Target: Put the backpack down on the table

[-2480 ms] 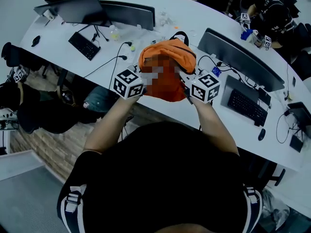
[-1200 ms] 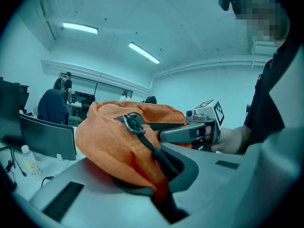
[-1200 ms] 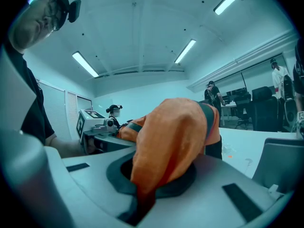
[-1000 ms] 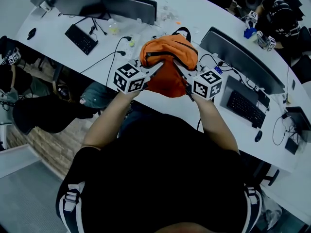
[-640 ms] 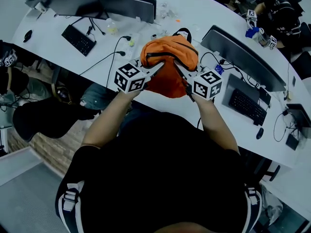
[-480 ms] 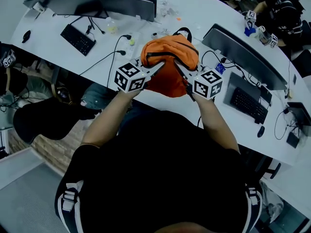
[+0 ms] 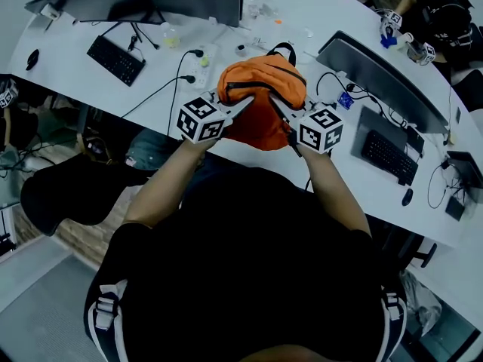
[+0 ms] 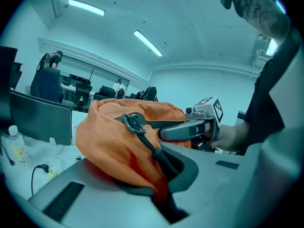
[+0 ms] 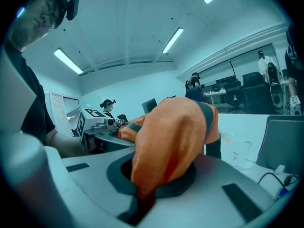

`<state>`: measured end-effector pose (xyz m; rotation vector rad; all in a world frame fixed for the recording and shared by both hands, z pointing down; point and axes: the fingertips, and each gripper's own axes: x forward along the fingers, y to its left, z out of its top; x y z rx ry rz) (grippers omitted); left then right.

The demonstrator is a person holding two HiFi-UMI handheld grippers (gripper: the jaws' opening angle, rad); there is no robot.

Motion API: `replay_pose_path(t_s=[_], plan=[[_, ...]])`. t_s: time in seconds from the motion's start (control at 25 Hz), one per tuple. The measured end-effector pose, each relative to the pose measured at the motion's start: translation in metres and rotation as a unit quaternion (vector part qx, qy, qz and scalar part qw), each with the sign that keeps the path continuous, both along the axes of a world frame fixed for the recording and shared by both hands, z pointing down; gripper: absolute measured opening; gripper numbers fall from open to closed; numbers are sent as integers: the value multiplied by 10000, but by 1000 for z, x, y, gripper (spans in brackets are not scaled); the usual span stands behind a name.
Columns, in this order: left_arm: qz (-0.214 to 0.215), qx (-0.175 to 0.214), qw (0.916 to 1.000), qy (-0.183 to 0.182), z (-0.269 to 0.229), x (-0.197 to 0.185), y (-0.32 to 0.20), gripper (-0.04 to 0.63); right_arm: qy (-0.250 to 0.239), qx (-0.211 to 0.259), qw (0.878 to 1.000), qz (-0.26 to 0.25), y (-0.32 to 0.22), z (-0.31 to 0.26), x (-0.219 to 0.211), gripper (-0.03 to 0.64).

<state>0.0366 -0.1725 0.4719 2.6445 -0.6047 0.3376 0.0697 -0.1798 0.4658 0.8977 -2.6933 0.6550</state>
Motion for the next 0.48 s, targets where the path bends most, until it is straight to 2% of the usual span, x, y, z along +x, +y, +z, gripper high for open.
replay_pose_path(t_s=[0.48], plan=[[172,-324,9993,-66,30,-17,-17,28,184,-188,9996,108,-18,32,-18,31]])
